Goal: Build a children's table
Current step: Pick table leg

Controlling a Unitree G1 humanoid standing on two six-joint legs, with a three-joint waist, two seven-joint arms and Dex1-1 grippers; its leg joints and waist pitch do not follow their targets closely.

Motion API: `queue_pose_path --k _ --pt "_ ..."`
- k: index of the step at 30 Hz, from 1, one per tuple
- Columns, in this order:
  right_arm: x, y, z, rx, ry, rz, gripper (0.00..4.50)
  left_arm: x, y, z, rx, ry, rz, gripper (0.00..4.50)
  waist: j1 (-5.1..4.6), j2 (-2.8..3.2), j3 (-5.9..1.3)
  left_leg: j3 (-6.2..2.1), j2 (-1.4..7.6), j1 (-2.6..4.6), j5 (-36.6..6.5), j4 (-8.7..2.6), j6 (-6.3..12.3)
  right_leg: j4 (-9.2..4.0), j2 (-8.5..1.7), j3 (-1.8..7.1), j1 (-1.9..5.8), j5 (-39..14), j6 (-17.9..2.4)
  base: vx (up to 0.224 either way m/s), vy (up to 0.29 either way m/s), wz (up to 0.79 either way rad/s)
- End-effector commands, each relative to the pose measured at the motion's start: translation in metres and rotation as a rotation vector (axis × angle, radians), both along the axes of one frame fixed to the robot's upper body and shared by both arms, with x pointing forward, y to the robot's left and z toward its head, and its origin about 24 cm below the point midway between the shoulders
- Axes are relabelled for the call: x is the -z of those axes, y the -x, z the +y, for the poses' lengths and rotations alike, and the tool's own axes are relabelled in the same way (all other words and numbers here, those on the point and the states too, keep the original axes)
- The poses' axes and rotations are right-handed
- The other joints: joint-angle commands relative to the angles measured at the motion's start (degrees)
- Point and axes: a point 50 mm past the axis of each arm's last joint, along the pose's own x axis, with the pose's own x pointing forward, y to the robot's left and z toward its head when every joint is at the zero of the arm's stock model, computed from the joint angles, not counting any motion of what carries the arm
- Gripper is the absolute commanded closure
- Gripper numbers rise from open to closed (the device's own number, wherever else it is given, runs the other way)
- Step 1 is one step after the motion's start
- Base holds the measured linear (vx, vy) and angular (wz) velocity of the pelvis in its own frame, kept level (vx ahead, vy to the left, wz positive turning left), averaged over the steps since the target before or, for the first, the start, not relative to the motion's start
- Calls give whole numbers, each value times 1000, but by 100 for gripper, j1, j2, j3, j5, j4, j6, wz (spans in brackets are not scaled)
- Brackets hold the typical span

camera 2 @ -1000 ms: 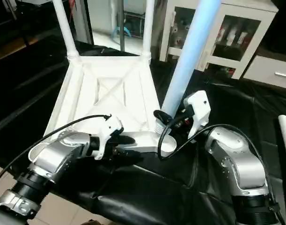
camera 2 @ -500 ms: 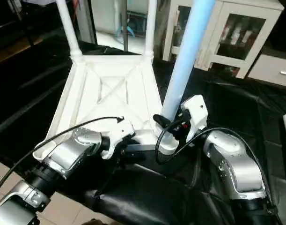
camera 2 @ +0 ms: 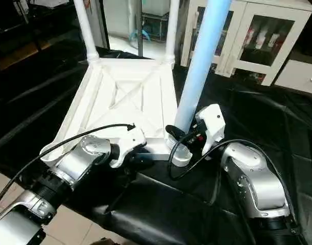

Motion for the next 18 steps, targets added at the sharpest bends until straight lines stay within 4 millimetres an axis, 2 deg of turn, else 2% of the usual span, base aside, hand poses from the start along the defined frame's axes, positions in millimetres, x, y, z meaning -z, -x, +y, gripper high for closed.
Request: queue_pose_path --k 1,6,7,12,15,17,18 --pt "-8 1 -1 -16 17 -43 262 1 7 -2 80 -27 24 335 -18 -72 -323 -298 623 89 -949 -494 185 -561 -867 453 152 -1320 -905 0 0 0" --pt "-8 -1 0 -31 28 -49 262 0 9 3 112 -72 26 342 -10 -64 -339 -281 624 83 -746 -480 265 -513 -869 443 151 -823 -1010 0 0 0" --pt "-8 -1 0 -33 28 -49 262 0 9 6 115 -85 17 345 -13 -95 -340 -282 626 77 -724 -484 282 -510 -871 437 164 -794 -1020 0 0 0" --pt "-8 -1 3 -45 28 -53 262 -2 9 14 104 -130 -22 359 -17 -71 -332 -282 630 84 -751 -492 264 -514 -874 431 164 -880 -1006 0 0 0" --pt "-9 -1 4 -48 23 -56 262 -5 8 26 55 -165 -51 366 -37 -55 -349 -289 642 76 -657 -492 265 -481 -872 425 177 -640 -1040 0 0 0" --pt "-9 1 5 -49 22 -58 262 -4 13 36 -4 -174 -41 369 -52 -11 -371 -289 645 72 -551 -483 266 -441 -873 424 196 -308 -1112 0 0 0" --pt "-8 1 5 -49 22 -59 262 -4 14 38 -16 -177 -39 369 -70 -34 -370 -288 635 45 -480 -484 302 -433 -874 420 217 -180 -1134 0 0 0"
